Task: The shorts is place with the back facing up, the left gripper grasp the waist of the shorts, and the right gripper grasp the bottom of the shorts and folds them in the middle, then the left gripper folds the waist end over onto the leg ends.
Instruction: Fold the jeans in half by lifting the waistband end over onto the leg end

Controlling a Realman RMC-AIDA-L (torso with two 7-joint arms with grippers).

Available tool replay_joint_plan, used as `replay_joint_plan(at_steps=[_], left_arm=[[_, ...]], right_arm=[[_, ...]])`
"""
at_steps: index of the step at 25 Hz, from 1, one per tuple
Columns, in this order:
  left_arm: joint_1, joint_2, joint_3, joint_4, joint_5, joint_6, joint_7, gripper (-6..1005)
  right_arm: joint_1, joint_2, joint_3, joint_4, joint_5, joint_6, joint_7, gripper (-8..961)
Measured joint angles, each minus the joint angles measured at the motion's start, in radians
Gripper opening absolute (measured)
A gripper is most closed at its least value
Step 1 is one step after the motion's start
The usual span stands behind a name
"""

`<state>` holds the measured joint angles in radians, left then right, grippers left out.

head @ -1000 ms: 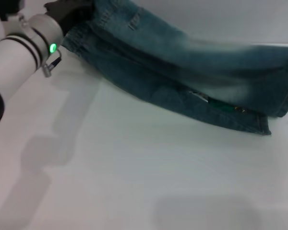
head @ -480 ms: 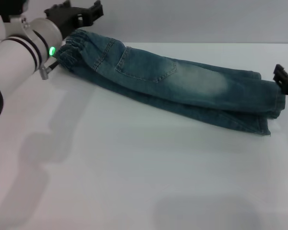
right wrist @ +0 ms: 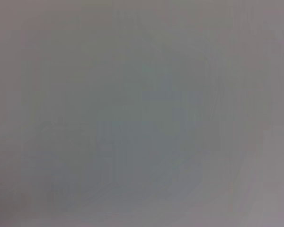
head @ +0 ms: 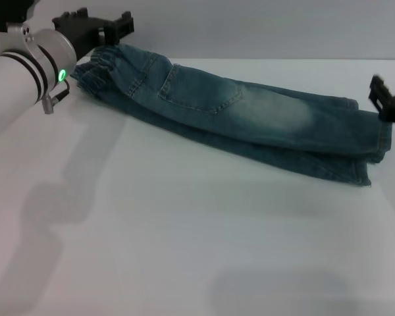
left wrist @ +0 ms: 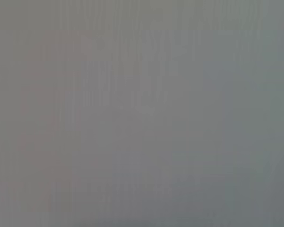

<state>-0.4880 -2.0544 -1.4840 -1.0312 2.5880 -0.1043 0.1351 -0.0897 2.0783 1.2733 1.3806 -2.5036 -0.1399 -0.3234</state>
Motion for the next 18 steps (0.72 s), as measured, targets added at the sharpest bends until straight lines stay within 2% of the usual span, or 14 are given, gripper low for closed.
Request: replay_joint_plan(at_steps=[1,6,9,10,11,14,18], left_arm=[[0.002,0.0,-0.004,-0.007,0.0,-0.022,0.0,850],[0.006,0.001,-0.04,-0.032,0.001,-0.114,0.001,848],[0.006,0.002,-0.058,-0.038,0.001,-0.151,0.006,847],[0.006,0.002,-0.066,-0.04,0.001,-0.167,0.01,847],[0.006,0.002,-0.071,-0.04,0.001,-0.18,0.012,847],[0.001,0.002,-0.078,-0.036,0.001,-0.208,0.019,846],[0.014,0.002,-0.079,-0.051,-0.001,-0.224,0.025,847]], right_arm=[[0.0,0.0,0.0,0.0,0.0,0.0,0.0,492],[0.021,0.001,-0.12,-0.118,0.003,-0.37,-0.08,491],[0.067,0.003,-0.193,-0.235,0.005,-0.608,-0.094,482],[0.115,0.005,-0.226,-0.331,0.006,-0.704,-0.095,479],[0.115,0.005,-0.226,-0.331,0.006,-0.704,-0.095,476],[0.203,0.01,-0.274,-0.479,0.046,-0.805,-0.096,467],[0.3,0.008,-0.368,-0.604,0.202,-0.903,-0.096,456]])
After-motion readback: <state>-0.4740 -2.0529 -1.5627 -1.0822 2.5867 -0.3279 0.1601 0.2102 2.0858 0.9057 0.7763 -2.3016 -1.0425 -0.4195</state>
